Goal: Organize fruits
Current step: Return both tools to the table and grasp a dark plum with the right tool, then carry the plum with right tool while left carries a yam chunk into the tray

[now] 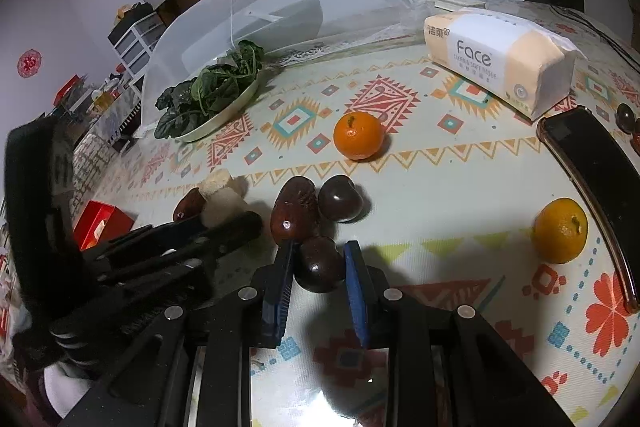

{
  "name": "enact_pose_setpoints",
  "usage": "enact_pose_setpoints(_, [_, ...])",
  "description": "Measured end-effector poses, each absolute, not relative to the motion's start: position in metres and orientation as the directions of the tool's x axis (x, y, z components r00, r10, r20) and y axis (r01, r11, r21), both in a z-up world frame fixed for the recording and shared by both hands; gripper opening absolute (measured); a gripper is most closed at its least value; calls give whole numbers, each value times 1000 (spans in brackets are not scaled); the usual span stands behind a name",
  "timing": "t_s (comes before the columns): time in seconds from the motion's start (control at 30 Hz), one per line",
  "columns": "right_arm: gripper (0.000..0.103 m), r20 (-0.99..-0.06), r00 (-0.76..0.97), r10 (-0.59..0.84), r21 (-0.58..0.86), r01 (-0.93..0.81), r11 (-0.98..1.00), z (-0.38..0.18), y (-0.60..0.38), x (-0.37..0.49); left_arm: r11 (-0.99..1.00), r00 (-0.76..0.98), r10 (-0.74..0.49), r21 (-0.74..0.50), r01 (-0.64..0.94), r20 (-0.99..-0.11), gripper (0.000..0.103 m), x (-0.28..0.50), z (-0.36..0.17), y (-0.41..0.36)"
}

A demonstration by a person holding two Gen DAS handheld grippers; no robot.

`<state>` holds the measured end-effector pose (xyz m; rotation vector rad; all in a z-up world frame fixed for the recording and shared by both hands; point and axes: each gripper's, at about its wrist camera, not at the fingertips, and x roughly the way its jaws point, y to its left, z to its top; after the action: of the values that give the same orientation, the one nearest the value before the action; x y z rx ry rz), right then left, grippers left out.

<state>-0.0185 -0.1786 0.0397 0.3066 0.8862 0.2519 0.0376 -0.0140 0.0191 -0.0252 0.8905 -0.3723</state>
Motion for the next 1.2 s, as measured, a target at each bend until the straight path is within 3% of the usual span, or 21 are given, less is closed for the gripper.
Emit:
enact_pose_setpoints(0.33, [28,-666,633,395,400,-144,905,47,-174,-26,930,660,-362,-307,203,-658,35,-21,74,65])
enact_pose_setpoints(0.57, [28,-596,565,571,543,-239,805,72,-137,-38,940,743,-247,-340,28,-622,35,-65,90,164])
enact_pose_setpoints(0.7, [28,-582,511,632,555,-318,769,91,-91,-42,921,783,-153,-375,-108,-603,35,-87,92,232])
enact_pose_setpoints(0.93, [28,-599,385,702,531,-465,708,105,21,-46,861,798,-23,-417,-290,-602,35,-120,81,327])
enact_pose_setpoints(1.2, [28,-663,253,704,494,-559,666,81,129,-51,836,770,-43,-445,-322,-637,35,-111,57,368])
